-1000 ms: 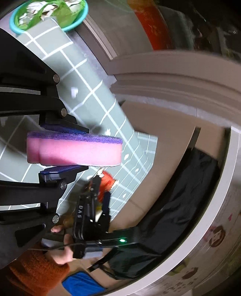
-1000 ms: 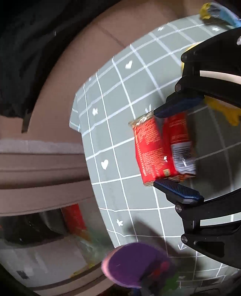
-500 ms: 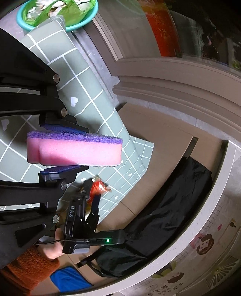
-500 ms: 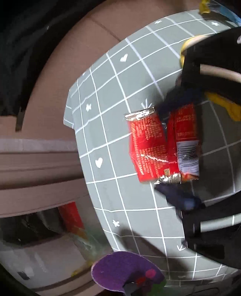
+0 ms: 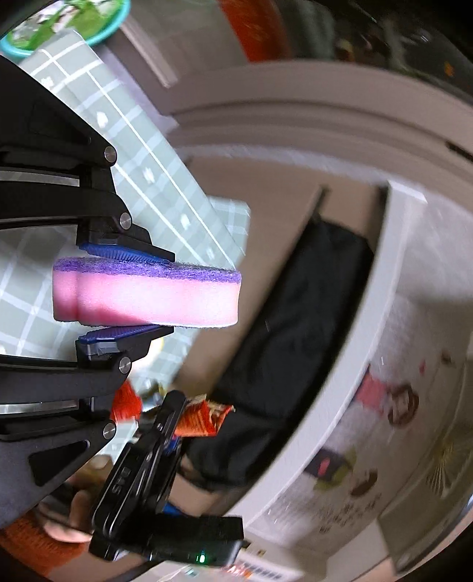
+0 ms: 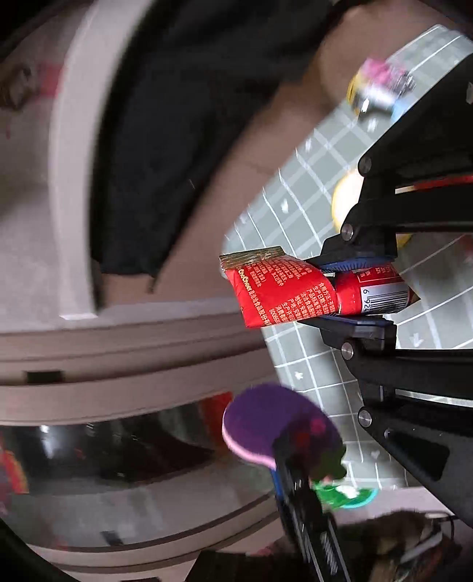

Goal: Collect trash
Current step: 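Carry the sponge and red packets with both tools over the bin, then open both tools to drop the sponge and packets into the bin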

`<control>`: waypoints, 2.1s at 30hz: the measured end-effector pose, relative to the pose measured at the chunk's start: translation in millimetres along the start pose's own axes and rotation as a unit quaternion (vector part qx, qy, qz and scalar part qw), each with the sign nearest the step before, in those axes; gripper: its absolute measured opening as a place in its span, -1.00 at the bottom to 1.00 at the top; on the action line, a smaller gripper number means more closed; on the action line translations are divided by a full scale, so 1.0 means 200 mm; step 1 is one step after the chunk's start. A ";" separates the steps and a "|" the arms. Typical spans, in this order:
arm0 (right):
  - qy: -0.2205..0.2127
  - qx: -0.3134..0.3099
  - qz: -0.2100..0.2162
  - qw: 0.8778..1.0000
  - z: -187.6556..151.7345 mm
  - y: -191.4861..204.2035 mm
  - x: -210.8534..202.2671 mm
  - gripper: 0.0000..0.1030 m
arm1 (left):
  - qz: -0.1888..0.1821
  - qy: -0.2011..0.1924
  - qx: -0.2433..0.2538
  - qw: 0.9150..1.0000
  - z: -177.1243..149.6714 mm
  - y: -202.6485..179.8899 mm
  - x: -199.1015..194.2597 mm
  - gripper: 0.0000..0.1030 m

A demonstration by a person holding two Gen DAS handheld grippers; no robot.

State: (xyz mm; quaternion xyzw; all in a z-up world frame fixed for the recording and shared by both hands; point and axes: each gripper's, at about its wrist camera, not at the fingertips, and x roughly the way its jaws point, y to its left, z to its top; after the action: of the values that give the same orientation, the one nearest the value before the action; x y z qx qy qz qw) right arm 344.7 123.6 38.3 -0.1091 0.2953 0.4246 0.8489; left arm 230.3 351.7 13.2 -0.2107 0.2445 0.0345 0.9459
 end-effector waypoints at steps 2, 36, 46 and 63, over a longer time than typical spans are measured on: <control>-0.016 0.010 -0.019 1.000 -0.02 -0.05 -0.17 -0.64 | -0.013 -0.010 0.025 1.000 0.01 -0.17 0.00 -0.38; -0.107 0.225 -0.277 0.928 -1.03 -1.17 -1.80 -0.64 | -0.237 0.066 0.242 0.938 -0.65 -2.27 0.35 -0.38; -0.089 0.271 -0.279 0.917 -1.22 -1.34 -1.79 -0.62 | -0.244 0.107 0.243 0.933 -0.78 -2.40 0.54 -0.38; -0.065 0.352 -0.246 0.901 -1.46 -1.66 -1.60 -0.22 | -0.293 0.206 0.212 0.909 -0.92 -2.48 0.93 -0.08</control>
State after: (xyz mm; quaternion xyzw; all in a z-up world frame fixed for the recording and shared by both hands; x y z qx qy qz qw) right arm 337.6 -418.7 -27.6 0.1557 0.3330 0.0765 0.9268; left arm 395.3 -182.4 -31.3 -0.0696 0.3622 -0.3413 0.8646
